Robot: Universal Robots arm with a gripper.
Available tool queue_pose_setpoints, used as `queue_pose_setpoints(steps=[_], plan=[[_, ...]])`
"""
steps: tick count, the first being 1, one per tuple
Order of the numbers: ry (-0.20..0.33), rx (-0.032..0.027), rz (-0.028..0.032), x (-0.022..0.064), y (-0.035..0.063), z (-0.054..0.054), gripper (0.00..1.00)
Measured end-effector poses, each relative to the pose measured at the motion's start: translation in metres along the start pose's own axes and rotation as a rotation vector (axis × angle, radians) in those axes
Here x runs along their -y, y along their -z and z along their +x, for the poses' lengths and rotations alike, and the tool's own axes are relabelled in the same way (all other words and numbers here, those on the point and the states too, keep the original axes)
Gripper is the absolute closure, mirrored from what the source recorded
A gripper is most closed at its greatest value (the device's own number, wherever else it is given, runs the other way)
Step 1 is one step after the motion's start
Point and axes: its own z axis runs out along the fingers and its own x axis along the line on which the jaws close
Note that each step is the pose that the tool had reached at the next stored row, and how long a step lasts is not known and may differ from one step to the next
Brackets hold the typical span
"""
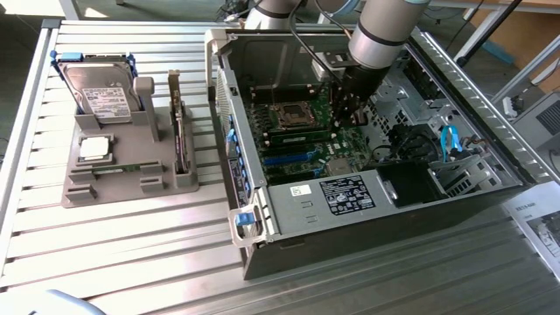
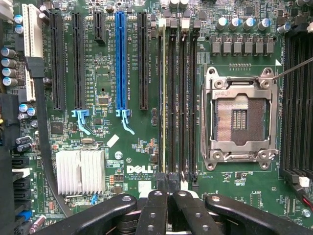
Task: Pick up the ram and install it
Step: 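Press down the ram until it locks into place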
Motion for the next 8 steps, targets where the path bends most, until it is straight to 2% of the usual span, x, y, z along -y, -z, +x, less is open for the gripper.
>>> queue_pose_setpoints(steps=[8], plan=[[0.0,0.0,0.0,0.0006,-0.0034,0.0,0.9]])
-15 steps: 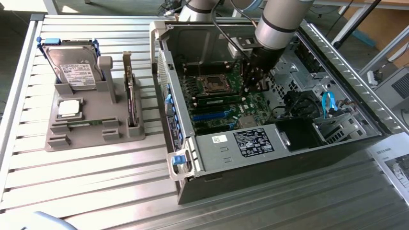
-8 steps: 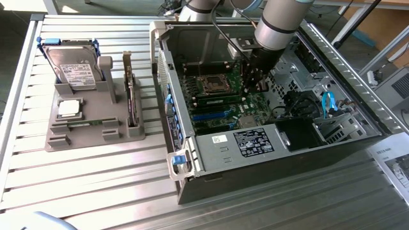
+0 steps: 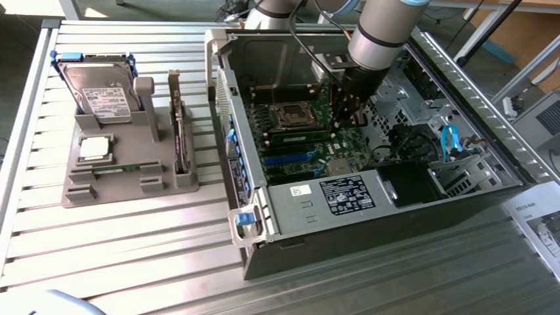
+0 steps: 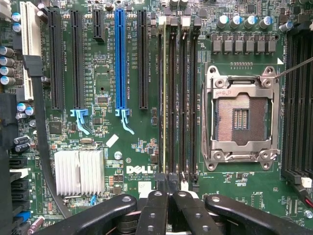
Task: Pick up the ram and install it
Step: 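Press down the ram until it locks into place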
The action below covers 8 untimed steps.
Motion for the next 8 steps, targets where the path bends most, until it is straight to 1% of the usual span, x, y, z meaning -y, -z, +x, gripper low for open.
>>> queue_pose_setpoints(steps=[8], plan=[[0.0,0.0001,0.0,0.0006,-0.0005,0.0,0.9]])
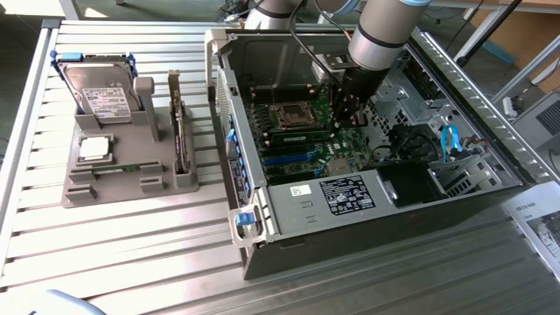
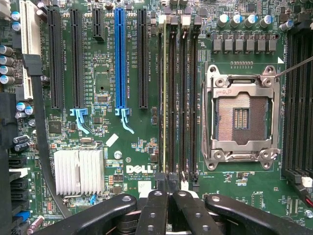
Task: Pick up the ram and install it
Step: 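Press down the ram until it locks into place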
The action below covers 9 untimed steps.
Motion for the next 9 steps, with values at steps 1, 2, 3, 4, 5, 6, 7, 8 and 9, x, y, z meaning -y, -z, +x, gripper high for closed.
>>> queue_pose_setpoints(steps=[1,2,3,4,5,6,7,8,9], plan=[[0.0,-0.0001,0.0,0.0,0.0,0.0,0.9],[0.0,0.0001,0.0,0.0,0.0003,0.0,0.9],[0.0,0.0007,0.0,0.0001,0.0009,0.0,0.9],[0.0,0.0005,-0.0002,0.0001,0.0023,0.0,0.9],[0.0,-0.0002,-0.0006,0.0001,0.0041,0.0,0.9],[0.0,-0.0006,-0.0009,0.0001,0.0061,0.0,0.9],[0.0,-0.0012,-0.0012,0.0001,0.0083,0.0,0.9],[0.0,-0.0017,-0.0014,0.0001,0.0105,0.0,0.9],[0.0,-0.0024,-0.0016,0.0001,0.0126,0.0,0.9]])
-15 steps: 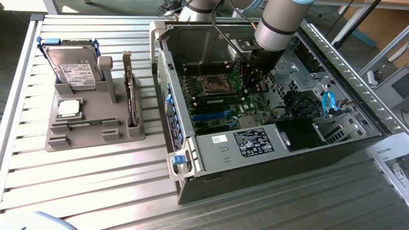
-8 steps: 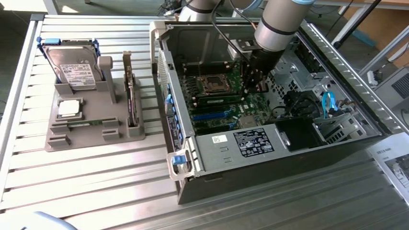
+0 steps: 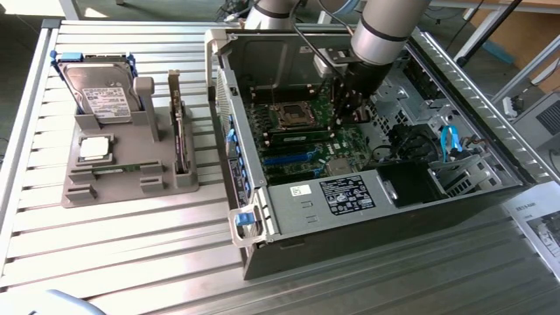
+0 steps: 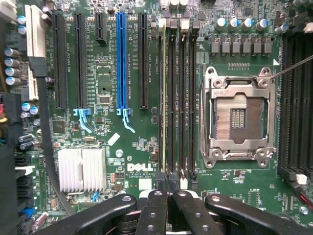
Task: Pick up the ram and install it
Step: 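Press down the ram until it locks into place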
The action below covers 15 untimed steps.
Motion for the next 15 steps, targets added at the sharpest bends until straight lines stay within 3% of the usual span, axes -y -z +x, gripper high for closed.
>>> queue_pose_setpoints(steps=[9,15], plan=[[0.0,-0.0068,-0.0006,0.0001,0.0178,0.0,0.9],[0.0,-0.0077,-0.0005,0.0001,0.0194,0.0,0.9]])
